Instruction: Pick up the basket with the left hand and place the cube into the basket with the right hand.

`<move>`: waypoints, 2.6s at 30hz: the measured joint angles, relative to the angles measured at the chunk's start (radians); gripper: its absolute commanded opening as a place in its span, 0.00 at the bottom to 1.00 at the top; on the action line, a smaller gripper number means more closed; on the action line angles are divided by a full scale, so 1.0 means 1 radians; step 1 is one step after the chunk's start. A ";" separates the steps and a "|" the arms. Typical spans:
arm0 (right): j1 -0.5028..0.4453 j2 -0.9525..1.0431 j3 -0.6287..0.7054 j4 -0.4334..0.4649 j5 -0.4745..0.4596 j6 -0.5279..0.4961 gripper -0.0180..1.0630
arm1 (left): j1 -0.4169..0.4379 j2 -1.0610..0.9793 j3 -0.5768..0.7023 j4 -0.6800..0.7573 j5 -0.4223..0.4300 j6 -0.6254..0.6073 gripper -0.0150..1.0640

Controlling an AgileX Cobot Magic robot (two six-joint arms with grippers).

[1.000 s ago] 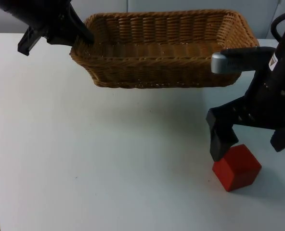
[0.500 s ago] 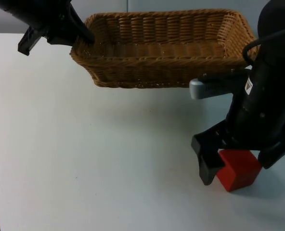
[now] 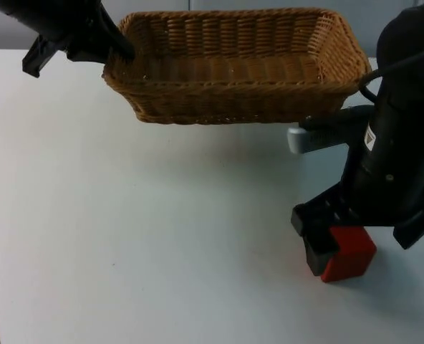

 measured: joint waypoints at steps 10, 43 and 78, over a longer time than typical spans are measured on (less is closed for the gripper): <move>0.000 0.000 0.000 -0.004 0.000 0.004 0.96 | 0.000 0.000 0.000 0.000 -0.068 0.000 0.01; 0.050 0.000 -0.367 0.303 0.196 -0.337 0.01 | 0.000 0.000 0.000 0.000 -0.221 0.000 0.01; -0.007 0.001 -0.731 -0.022 0.150 -0.178 0.01 | 0.000 0.000 0.000 -0.002 -0.232 0.000 0.01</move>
